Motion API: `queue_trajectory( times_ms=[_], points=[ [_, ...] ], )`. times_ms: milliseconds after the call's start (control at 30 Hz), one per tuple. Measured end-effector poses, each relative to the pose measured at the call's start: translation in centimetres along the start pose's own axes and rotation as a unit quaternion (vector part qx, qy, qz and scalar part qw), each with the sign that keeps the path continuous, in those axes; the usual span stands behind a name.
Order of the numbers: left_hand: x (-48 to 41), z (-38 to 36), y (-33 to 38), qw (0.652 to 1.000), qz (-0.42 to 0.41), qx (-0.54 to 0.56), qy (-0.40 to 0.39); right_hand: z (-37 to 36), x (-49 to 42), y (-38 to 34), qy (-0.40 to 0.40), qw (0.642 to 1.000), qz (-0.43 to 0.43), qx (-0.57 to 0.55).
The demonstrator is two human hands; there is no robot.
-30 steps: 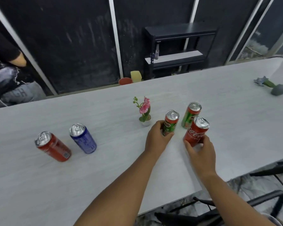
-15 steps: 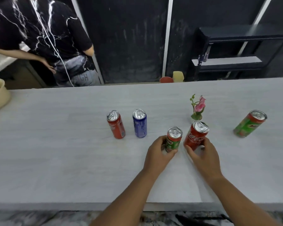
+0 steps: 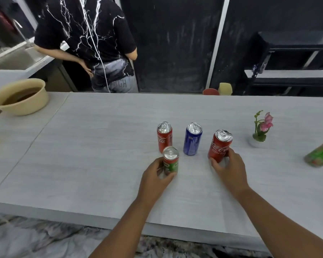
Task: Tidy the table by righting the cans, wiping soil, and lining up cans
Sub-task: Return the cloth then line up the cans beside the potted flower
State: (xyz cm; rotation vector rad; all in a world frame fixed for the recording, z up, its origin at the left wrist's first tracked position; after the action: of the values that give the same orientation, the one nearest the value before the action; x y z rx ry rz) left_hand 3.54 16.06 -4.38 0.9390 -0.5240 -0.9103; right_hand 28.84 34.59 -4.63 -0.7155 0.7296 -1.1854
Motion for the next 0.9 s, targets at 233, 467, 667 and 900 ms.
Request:
queue_trajectory(
  times_ms=[233, 467, 667, 900],
  points=[
    [-1.9, 5.8, -3.6, 0.998, 0.022, -0.029, 0.06, -0.6, -0.2, -1.1, 0.017, 0.999, 0.011, 0.033],
    [-5.1, 7.4, -4.3, 0.996, 0.034, -0.031, 0.075, -1.3, -0.7, -1.9, 0.02, 0.999, 0.003, 0.046],
    [-8.2, 7.4, -4.2, 0.996, 0.029, -0.018, 0.077, -1.7, -0.7, -1.7, 0.024, 0.999, 0.016, 0.041],
    [-8.7, 7.4, -4.7, 0.996, 0.025, -0.011, 0.083, -1.8, -0.8, -1.7, 0.016, 0.999, 0.012, 0.028]
  ],
)
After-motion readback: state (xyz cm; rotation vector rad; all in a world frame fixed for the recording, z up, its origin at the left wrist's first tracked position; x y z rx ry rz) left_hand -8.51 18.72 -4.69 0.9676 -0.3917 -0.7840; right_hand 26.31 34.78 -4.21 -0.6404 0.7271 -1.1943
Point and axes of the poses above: each hand's wrist, its own x-axis away from the middle knuckle, its own z-axis out of the back of the hand, y = z × x, the point moved 4 cm from there along -x, towards the middle knuckle, and after that the axes turned 8 degrees about -x, right-handed, at the moved point
